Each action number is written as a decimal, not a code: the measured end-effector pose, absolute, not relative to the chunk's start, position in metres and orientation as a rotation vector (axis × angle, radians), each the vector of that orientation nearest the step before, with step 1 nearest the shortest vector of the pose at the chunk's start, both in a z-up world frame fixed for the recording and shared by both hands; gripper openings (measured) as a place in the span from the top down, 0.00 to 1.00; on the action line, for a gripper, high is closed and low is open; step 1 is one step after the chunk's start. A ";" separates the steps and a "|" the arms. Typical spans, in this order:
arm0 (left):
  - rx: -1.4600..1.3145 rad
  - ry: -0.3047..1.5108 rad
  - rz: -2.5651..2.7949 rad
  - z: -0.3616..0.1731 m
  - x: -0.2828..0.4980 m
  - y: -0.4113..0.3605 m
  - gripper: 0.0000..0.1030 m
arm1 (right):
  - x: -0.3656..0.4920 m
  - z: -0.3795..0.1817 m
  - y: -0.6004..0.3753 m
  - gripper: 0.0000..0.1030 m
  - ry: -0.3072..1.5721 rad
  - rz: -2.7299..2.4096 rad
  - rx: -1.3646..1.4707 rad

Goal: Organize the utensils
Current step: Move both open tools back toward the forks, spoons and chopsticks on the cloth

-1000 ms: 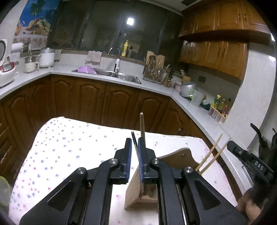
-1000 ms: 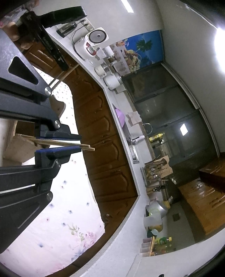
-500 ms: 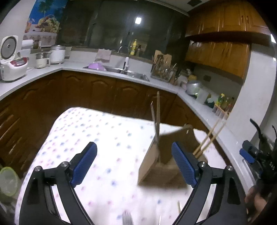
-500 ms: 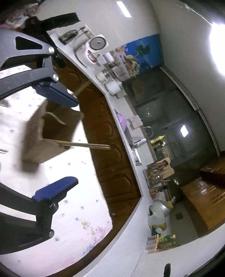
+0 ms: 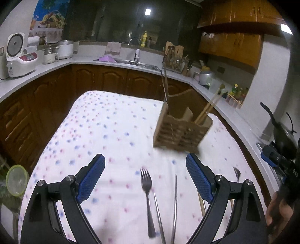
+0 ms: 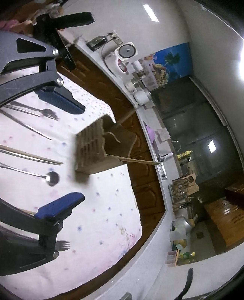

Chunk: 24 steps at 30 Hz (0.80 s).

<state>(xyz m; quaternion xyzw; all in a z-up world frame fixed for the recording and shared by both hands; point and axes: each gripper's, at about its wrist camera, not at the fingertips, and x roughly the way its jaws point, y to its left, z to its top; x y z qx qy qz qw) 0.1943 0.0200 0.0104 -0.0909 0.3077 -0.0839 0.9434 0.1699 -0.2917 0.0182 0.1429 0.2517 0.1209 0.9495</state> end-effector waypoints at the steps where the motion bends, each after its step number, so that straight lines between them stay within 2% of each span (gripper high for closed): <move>1: -0.186 0.629 -0.173 0.010 0.188 0.019 0.12 | 0.164 0.017 -0.290 0.11 0.511 0.249 0.285; 6: -0.174 0.654 -0.191 0.003 0.163 0.012 0.12 | 0.134 0.010 -0.285 0.06 0.515 0.237 0.244; 24: -0.132 0.755 -0.192 -0.031 0.132 -0.002 0.11 | 0.092 -0.047 -0.305 0.05 0.634 0.151 0.255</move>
